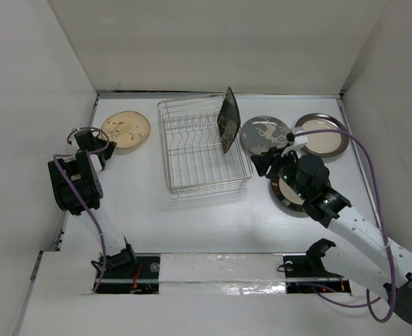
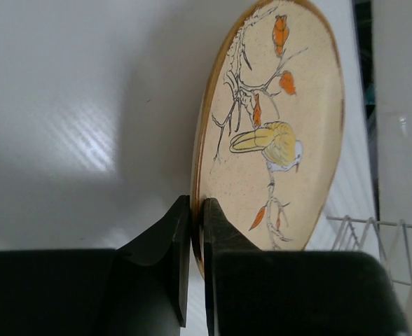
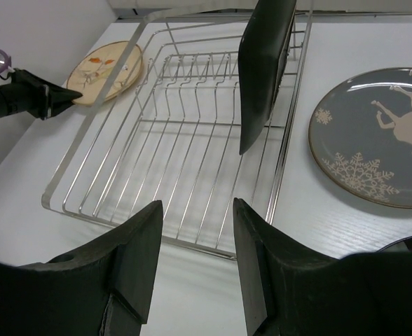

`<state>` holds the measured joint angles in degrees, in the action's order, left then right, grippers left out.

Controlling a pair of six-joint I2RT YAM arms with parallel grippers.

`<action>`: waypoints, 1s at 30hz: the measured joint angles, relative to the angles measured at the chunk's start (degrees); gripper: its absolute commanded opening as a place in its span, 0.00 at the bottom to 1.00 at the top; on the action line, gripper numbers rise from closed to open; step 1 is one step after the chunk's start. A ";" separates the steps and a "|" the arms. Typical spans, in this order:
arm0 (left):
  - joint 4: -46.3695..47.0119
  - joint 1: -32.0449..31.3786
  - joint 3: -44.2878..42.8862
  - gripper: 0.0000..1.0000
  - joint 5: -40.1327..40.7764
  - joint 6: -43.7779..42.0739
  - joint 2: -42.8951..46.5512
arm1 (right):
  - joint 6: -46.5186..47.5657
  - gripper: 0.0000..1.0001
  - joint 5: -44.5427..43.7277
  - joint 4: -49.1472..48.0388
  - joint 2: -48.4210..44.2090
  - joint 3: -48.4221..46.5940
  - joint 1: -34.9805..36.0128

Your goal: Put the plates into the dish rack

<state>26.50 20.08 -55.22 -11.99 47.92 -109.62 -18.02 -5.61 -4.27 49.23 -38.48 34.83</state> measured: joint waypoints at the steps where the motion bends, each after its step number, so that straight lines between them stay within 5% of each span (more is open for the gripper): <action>1: 1.31 0.15 0.02 0.00 -0.17 0.44 0.02 | 0.00 0.50 0.00 0.17 -0.28 0.00 0.00; 7: 7.54 0.24 4.35 0.00 -1.18 1.53 0.90 | -0.02 0.51 -0.17 0.35 -3.06 0.00 0.02; 11: 9.01 0.26 8.20 0.00 -2.12 1.90 5.11 | -0.02 0.61 -0.09 0.37 -2.62 0.00 0.00; 20: 1.36 0.00 9.38 0.00 -2.03 -4.74 21.16 | 0.07 0.74 0.44 0.37 -1.57 0.00 0.00; 30: -2.75 -0.09 9.88 0.00 1.75 -7.06 39.47 | -0.20 0.75 2.21 -0.35 -1.33 -0.04 0.17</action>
<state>23.75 19.99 -45.34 -10.24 40.86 -70.15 -18.22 -3.40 -4.62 47.90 -38.52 35.00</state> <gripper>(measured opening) 0.055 0.747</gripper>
